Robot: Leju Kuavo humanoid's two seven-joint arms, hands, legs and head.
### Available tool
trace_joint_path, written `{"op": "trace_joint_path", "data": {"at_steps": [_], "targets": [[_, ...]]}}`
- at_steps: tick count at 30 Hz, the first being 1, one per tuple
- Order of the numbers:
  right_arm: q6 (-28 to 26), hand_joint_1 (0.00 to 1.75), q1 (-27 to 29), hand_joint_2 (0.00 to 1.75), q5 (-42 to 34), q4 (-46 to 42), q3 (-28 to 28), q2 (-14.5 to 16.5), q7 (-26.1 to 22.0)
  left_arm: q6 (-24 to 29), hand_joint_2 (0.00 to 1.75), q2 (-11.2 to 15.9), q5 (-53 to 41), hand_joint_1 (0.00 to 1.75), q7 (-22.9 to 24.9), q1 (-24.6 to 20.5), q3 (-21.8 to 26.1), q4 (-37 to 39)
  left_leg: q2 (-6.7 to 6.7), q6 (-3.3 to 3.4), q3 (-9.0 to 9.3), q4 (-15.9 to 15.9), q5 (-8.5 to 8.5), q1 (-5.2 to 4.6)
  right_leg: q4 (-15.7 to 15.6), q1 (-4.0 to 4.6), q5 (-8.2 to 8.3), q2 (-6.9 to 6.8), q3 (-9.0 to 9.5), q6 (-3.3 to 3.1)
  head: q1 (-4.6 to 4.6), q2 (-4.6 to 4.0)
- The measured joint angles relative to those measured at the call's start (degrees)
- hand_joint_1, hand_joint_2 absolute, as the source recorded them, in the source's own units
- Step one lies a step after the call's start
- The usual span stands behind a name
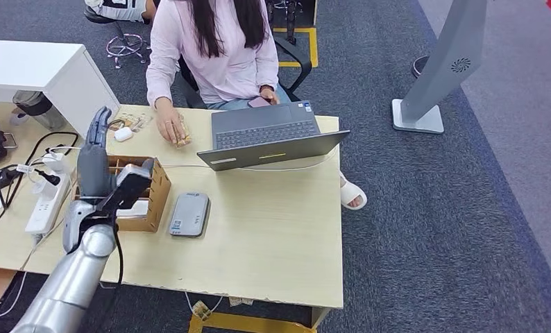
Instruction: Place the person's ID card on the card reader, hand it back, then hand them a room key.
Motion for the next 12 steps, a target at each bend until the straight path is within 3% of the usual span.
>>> {"op": "trace_joint_path", "data": {"at_steps": [3, 6, 10, 12], "targets": [[-0.02, 0.00, 0.73, 1.75, -0.74, -0.01, -0.50, 0.00, -0.50, -7.90, 1.75, -0.60, 12.63, 0.00, -4.16, 8.20, 6.10, -7.41, 0.07, -0.02, -0.02, -0.01, -0.04, 0.02, 0.00, 0.01, -0.07, 0.08, -0.07, 0.00, -0.01, 0.00], [0.07, 0.00, 1.34, 1.75, -1.12, -0.05, -0.98, 0.00, -1.04, -17.28, 1.75, -1.94, 25.27, 0.00, -8.42, 13.61, 14.40, -10.91, 0.06, -0.02, -0.05, -0.02, -0.05, 0.03, 0.01, 0.03, -0.11, 0.06, -0.09, -0.01, 0.00, 0.00], [0.24, 0.00, 1.99, 1.75, -0.96, -0.16, -1.34, 0.00, -1.85, -31.36, 1.75, -5.91, 47.31, 0.00, -11.18, 16.48, 29.05, -11.32, 0.06, -0.02, -0.06, -0.03, -0.05, 0.04, 0.02, 0.04, -0.11, 0.06, -0.07, -0.01, -0.01, 0.00], [0.22, 0.00, 2.22, 1.75, -0.74, -0.25, -1.43, 0.00, -1.96, -34.94, 1.75, -7.76, 53.63, 0.00, -10.60, 16.82, 34.91, -10.57, 0.06, -0.02, -0.05, -0.04, -0.05, 0.04, 0.02, 0.04, -0.12, 0.06, -0.07, 0.00, 0.00, 0.00]]}}
